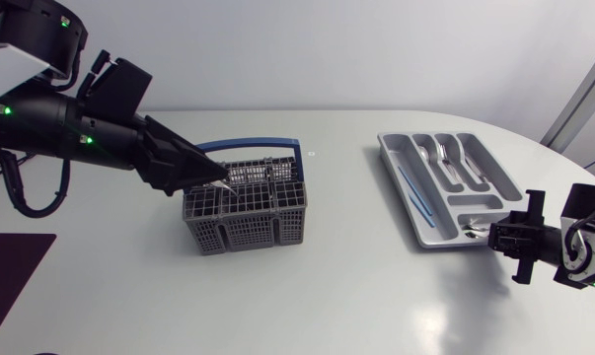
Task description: Unload the cutlery basket into the drawer organizer.
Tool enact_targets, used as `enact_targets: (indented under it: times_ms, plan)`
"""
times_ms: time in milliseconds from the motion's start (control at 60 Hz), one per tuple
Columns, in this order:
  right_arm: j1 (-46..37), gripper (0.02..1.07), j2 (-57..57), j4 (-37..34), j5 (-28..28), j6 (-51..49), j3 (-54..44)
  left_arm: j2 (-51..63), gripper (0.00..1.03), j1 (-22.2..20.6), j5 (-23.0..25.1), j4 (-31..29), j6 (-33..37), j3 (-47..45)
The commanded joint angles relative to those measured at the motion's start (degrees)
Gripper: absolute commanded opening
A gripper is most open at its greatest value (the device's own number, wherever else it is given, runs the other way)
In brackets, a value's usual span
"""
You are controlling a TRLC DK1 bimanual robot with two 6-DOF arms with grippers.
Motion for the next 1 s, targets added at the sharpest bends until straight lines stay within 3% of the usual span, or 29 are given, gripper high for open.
enact_targets:
  times_ms: [0, 83, 233, 417, 517, 667, 983]
  plan:
    - [0.5, 0.55, 0.7, 1.2, 0.6, -2.0, -1.3, -1.2, 0.91, 0.9, -0.2, -0.7, 0.3, -1.6]
    - [0.4, 0.67, 0.0, 1.2, 0.8, -1.6, -1.3, -1.5, 0.91, 1.4, -0.2, -0.8, 0.3, -1.7]
    - [0.1, 0.73, -4.7, -0.6, -0.2, 1.1, -1.1, -2.5, 0.91, 3.2, -0.4, -1.0, 0.7, -1.6]
    - [1.2, 0.75, -14.5, -13.5, -2.8, 8.5, 1.8, -4.5, 0.91, 4.2, -2.5, -0.9, 1.2, -2.6]
    - [3.7, 0.77, -18.7, -15.9, -2.9, 12.6, 1.5, -5.5, 0.91, 4.1, -4.3, -0.4, 1.0, -3.9]
    - [8.1, 0.78, -24.1, -20.5, -2.6, 19.1, 1.1, -6.0, 0.91, 2.6, -10.6, 1.9, -0.2, -5.3]
    - [20.4, 0.87, -35.0, -30.5, 1.6, 33.2, 0.4, -2.3, 0.91, -8.0, -32.2, 6.9, -6.4, -3.9]
